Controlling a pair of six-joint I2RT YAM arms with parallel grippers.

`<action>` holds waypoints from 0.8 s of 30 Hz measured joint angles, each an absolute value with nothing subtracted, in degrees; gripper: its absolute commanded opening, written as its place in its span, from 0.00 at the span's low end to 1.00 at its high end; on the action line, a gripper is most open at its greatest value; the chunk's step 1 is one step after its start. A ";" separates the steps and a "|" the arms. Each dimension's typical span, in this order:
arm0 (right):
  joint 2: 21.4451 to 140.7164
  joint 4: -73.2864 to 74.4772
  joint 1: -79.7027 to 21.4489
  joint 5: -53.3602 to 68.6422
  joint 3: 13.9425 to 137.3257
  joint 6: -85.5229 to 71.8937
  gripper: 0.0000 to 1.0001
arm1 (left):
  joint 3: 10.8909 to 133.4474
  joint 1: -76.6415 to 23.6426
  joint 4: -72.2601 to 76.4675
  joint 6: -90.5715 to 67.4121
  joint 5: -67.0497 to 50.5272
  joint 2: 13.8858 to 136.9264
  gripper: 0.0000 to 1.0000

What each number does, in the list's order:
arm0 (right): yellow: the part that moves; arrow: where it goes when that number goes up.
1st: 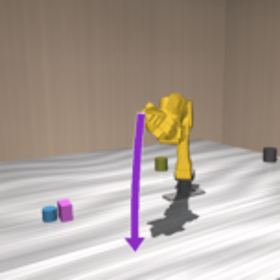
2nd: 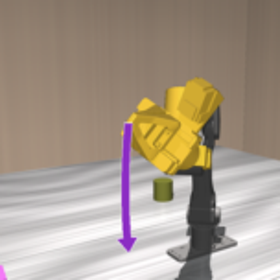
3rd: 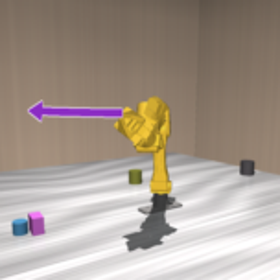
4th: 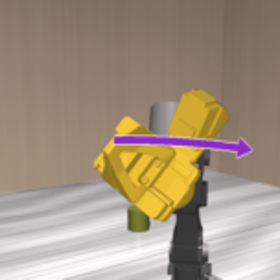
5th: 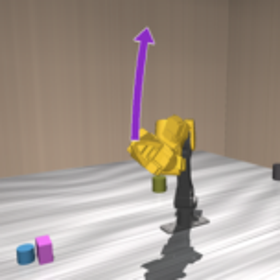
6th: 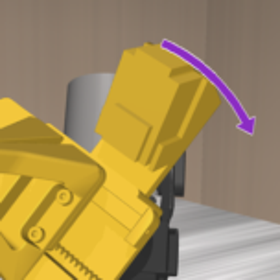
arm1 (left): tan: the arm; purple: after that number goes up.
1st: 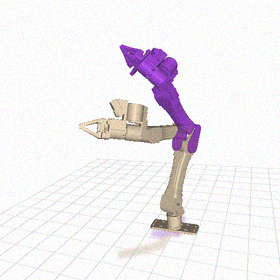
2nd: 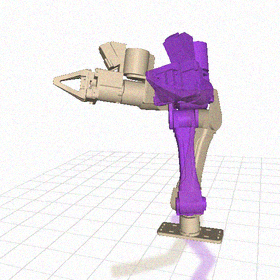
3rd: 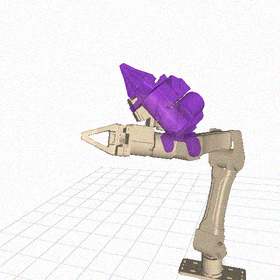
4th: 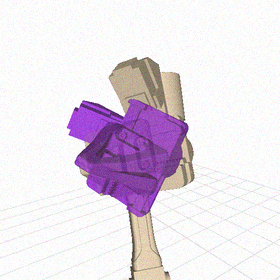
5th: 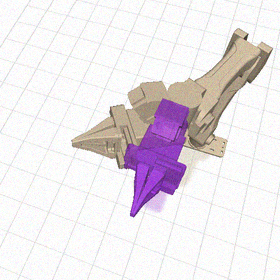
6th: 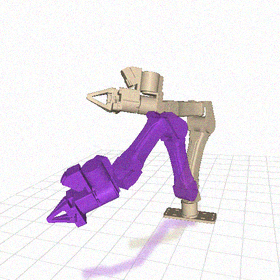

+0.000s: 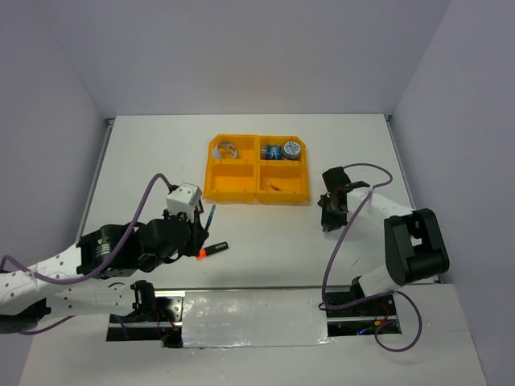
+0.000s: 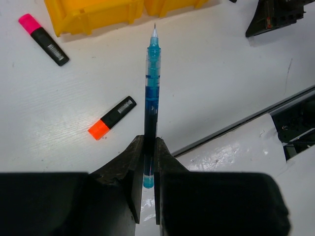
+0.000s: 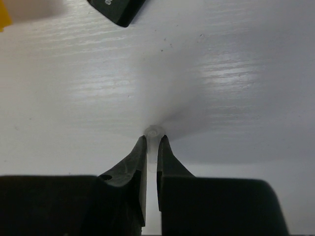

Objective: Sort the stationery into containers
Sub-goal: Pick up the pen cap from the center of the board.

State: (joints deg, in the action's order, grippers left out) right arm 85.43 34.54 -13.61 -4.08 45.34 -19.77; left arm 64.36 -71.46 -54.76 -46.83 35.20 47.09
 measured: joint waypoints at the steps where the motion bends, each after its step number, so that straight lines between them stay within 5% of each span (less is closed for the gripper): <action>1: 84.97 34.54 -13.69 -3.38 45.17 -19.68 0.00 | 63.83 -71.46 -53.82 -46.44 34.72 47.05 0.04; 10: 64.99 32.21 -14.87 4.45 40.95 -20.47 0.00 | 53.78 -71.46 -41.89 -41.82 28.36 41.82 0.06; 24: 41.63 19.92 -15.16 18.85 36.91 -30.68 0.00 | 47.94 -71.46 -21.87 -39.05 19.66 52.90 0.00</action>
State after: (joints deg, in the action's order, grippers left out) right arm 41.63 19.92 -15.16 18.85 36.91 -30.68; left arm 47.94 -71.46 -21.87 -39.05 19.66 52.90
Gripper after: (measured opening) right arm 0.120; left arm 0.217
